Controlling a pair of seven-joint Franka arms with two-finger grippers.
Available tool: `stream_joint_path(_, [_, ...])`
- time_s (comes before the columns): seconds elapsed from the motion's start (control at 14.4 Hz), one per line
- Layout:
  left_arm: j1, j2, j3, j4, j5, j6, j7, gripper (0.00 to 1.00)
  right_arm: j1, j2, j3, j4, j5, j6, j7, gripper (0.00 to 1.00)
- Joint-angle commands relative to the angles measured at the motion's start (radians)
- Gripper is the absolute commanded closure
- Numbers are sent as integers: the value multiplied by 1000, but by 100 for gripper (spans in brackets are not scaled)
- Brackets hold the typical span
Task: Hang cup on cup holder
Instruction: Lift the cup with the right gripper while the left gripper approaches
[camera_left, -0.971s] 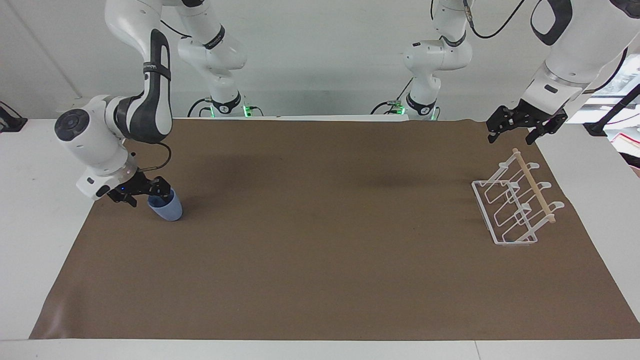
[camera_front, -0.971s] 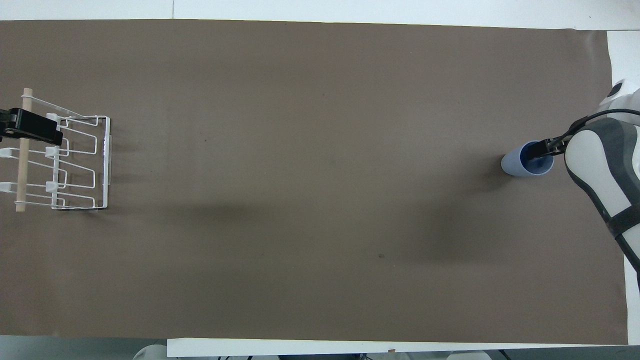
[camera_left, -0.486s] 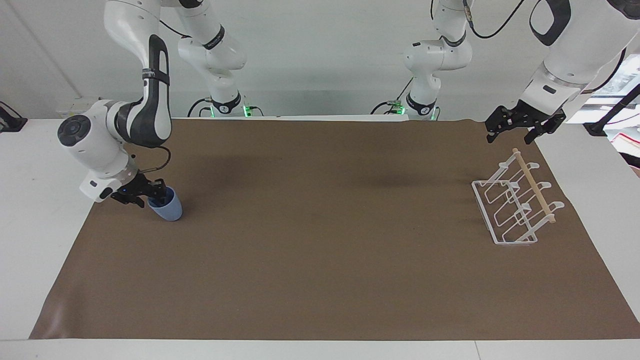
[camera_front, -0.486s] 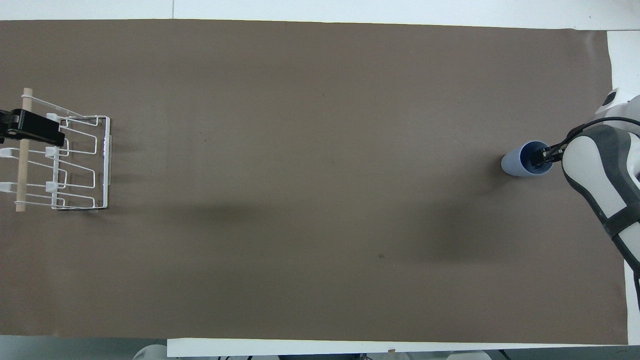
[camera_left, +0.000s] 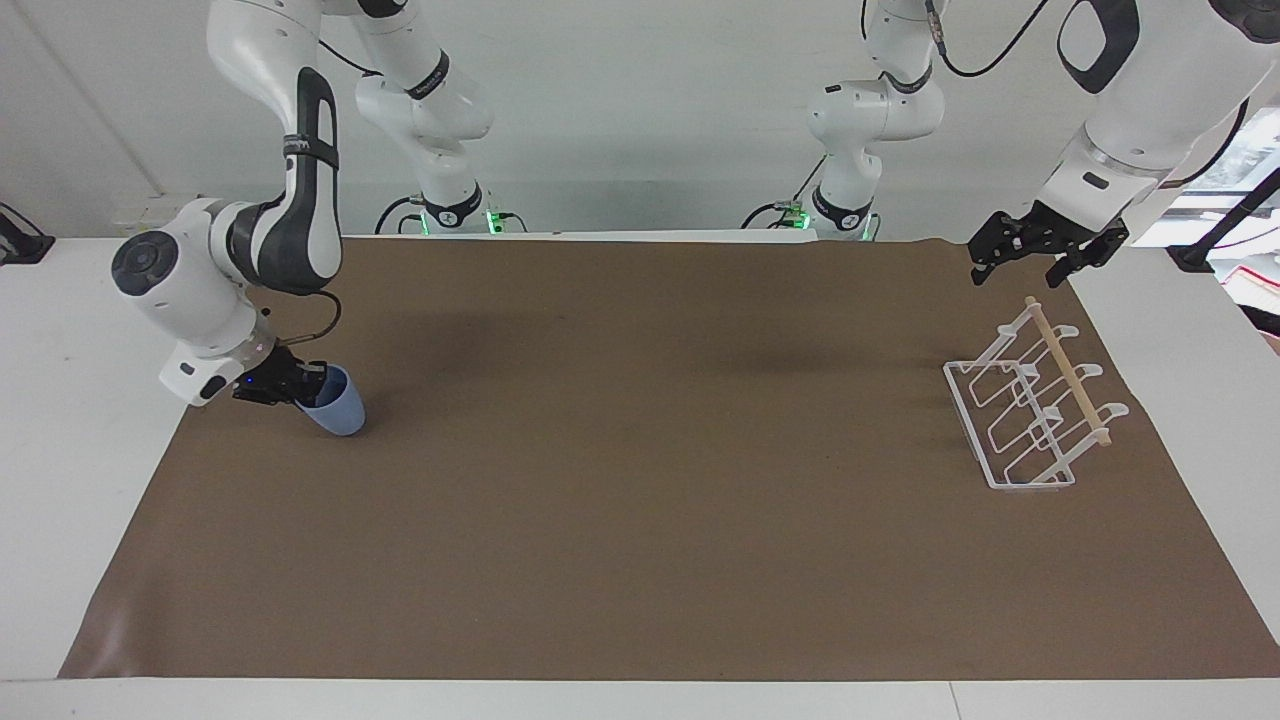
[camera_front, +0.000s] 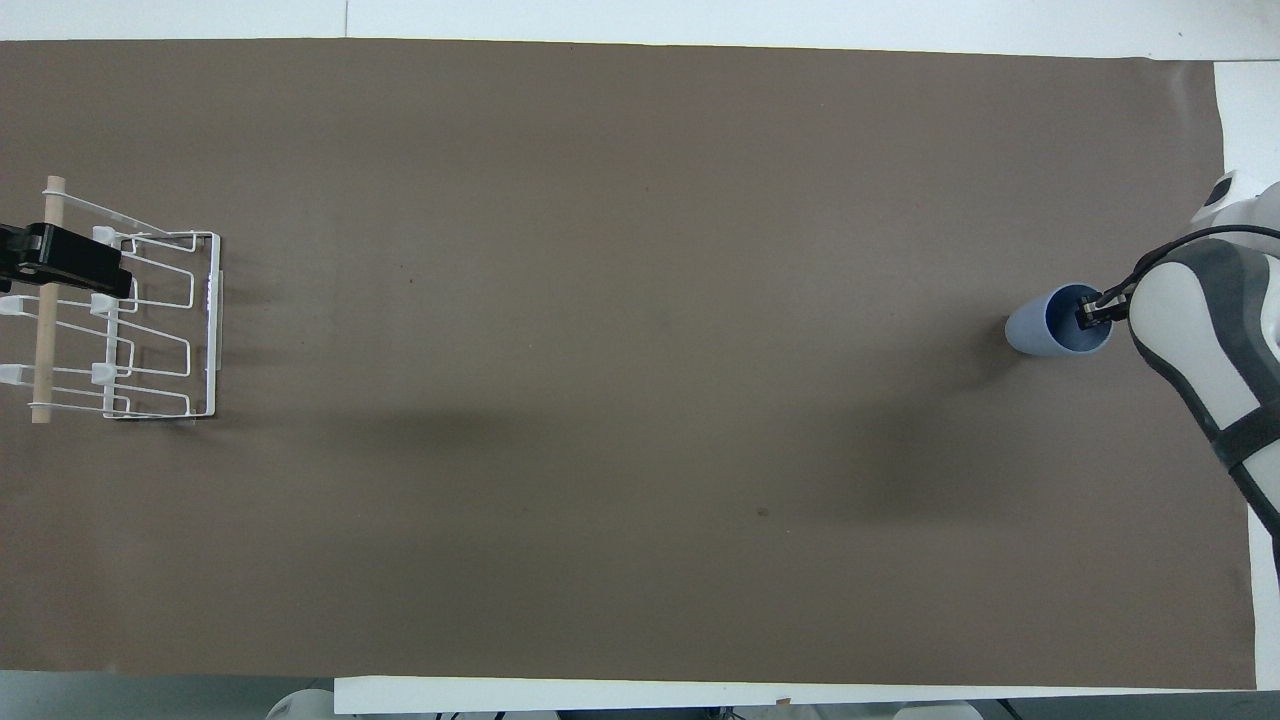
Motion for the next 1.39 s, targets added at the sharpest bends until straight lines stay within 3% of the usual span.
stream_joint_path(0.0, [2,-56,4,-75,-9,-9,-74,0,-5,-27,77,104,156,-181,-32,100])
stream_joint_path(0.14, [-2,-83,4,-129,-9,5,-262,0,7,-40,119,110,383,-270,-21,100])
stream_joint_path(0.42, [-36,-83,-4,-138,-38,68,-592,0,133,-41,140,108,713,-259,93,100])
stream_joint_path(0.69, [-111,-81,-5,-141,-156,137,-1093,0,292,-45,140,86,887,-159,203,100])
stream_joint_path(0.97, [-194,-75,-5,-140,-285,211,-1491,0,366,-79,140,6,1091,-75,210,100])
stream_joint_path(1.32, [-298,-76,-5,-146,-433,272,-1890,0,427,-94,140,-39,1159,-21,209,100])
